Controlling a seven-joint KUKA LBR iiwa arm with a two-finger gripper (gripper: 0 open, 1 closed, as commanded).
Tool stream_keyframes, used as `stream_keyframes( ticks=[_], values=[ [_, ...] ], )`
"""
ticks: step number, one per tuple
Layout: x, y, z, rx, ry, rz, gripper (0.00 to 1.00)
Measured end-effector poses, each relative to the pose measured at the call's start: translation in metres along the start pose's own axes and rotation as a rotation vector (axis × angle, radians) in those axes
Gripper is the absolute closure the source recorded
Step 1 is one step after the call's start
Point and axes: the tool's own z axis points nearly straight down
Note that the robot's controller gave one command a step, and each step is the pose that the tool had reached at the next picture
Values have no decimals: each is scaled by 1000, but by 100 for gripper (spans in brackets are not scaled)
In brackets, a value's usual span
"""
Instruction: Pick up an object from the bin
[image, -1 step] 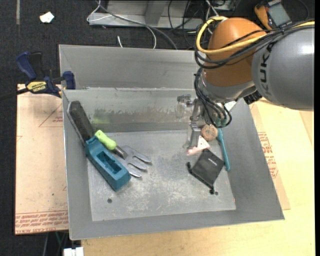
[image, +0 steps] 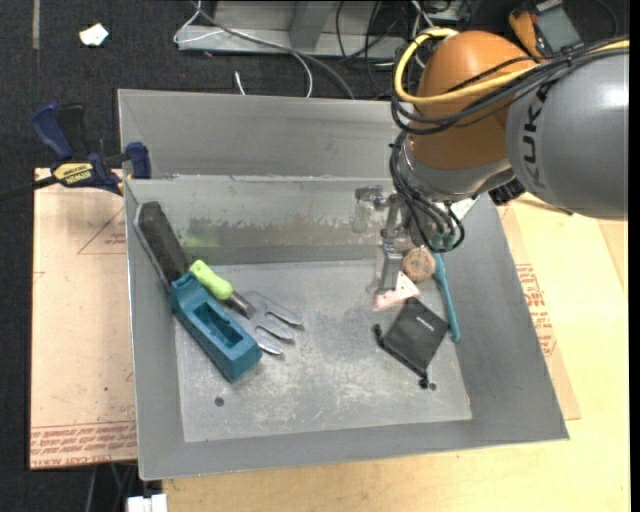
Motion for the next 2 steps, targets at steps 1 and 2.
stream_keyframes(
  ticks=[1,2],
  values=[
    [10,-61,34,0,0,-33,0],
    [23,-87,45,0,4,-19,0]
  ],
)
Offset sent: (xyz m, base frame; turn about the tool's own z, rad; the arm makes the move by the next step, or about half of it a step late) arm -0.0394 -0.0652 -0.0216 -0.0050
